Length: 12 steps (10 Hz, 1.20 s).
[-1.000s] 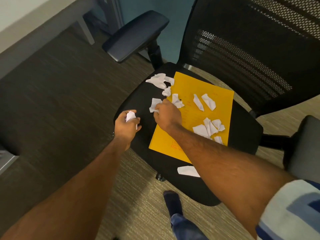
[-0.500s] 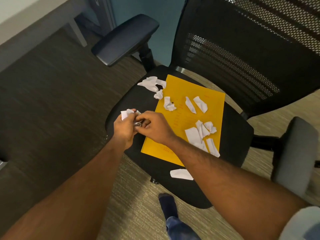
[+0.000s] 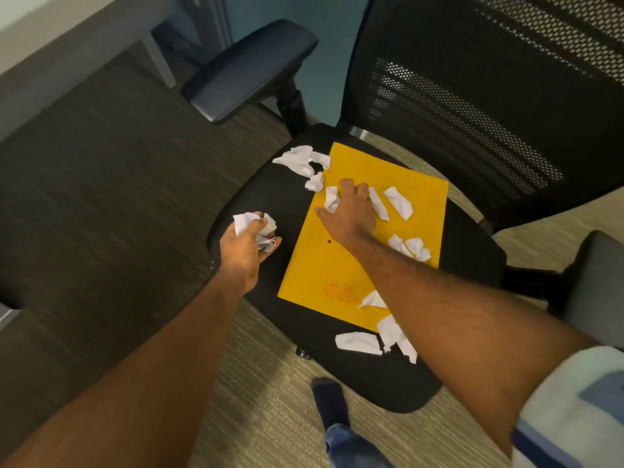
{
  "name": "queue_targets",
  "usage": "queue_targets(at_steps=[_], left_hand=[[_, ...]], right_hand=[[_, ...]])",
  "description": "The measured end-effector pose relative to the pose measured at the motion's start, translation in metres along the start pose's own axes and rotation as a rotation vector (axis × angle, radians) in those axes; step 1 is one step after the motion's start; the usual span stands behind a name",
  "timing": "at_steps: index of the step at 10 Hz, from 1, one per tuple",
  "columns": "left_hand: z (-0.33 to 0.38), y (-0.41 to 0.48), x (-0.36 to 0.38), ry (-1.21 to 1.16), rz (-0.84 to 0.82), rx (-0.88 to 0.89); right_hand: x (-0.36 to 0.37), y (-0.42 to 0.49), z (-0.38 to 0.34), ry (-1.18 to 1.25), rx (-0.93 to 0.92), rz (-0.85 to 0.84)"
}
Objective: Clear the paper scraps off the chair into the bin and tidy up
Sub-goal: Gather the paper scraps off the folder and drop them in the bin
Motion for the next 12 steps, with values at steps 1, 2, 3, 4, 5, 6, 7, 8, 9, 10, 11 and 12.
queue_targets(at_steps=[1, 2, 3, 4, 5, 6, 7, 8, 9, 10, 11, 12], left_hand=[[0.000, 0.001, 0.001, -0.002, -0.004, 0.009], [0.001, 0.003, 0.002, -0.003, -0.011, 0.010], [0.002, 0.005, 0.001, -0.009, -0.010, 0.005], [0.002, 0.007, 0.001, -0.004, -0.011, 0.002], [0.002, 0.008, 0.001, -0.003, -0.007, 0.001], [0.002, 0.009, 0.001, -0.001, -0.008, 0.002], [0.004, 0.009, 0.004, -0.008, -0.017, 0.005], [0.006, 0.010, 0.005, -0.003, -0.022, 0.008], [0.006, 0.011, 0.006, 0.001, -0.023, 0.006], [0.007, 0.011, 0.006, 0.006, -0.026, -0.001], [0.007, 0.012, 0.005, 0.016, -0.031, -0.002], [0.007, 0.014, 0.006, 0.013, -0.033, -0.001]], right_hand=[[0.001, 0.003, -0.004, 0.004, -0.059, -0.004], [-0.002, 0.005, -0.006, 0.148, -0.058, 0.020], [-0.003, 0.008, -0.005, 0.219, -0.025, 0.034], [-0.009, 0.010, -0.004, 0.282, -0.008, 0.063], [-0.015, 0.011, -0.006, 0.494, 0.064, 0.023], [-0.016, 0.013, -0.008, 0.724, 0.195, -0.081], [-0.014, 0.012, -0.011, 0.988, 0.336, -0.245], [-0.015, 0.012, -0.019, 1.180, 0.453, -0.374], [-0.015, 0.010, -0.016, 1.124, 0.503, -0.393], [-0.010, 0.012, -0.010, 1.161, 0.540, -0.411], [-0.012, 0.012, -0.013, 0.902, 0.611, -0.391], [-0.015, 0.015, -0.016, 0.869, 0.595, -0.404]])
Point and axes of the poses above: each hand's wrist, its own y-axis towards the middle knuckle, its own x-axis out of the palm, z = x × y, the point moved 3 cm from there along y, towards the middle knuckle, and after that the axes turned 14 degrees about x, right-handed, at the moved point
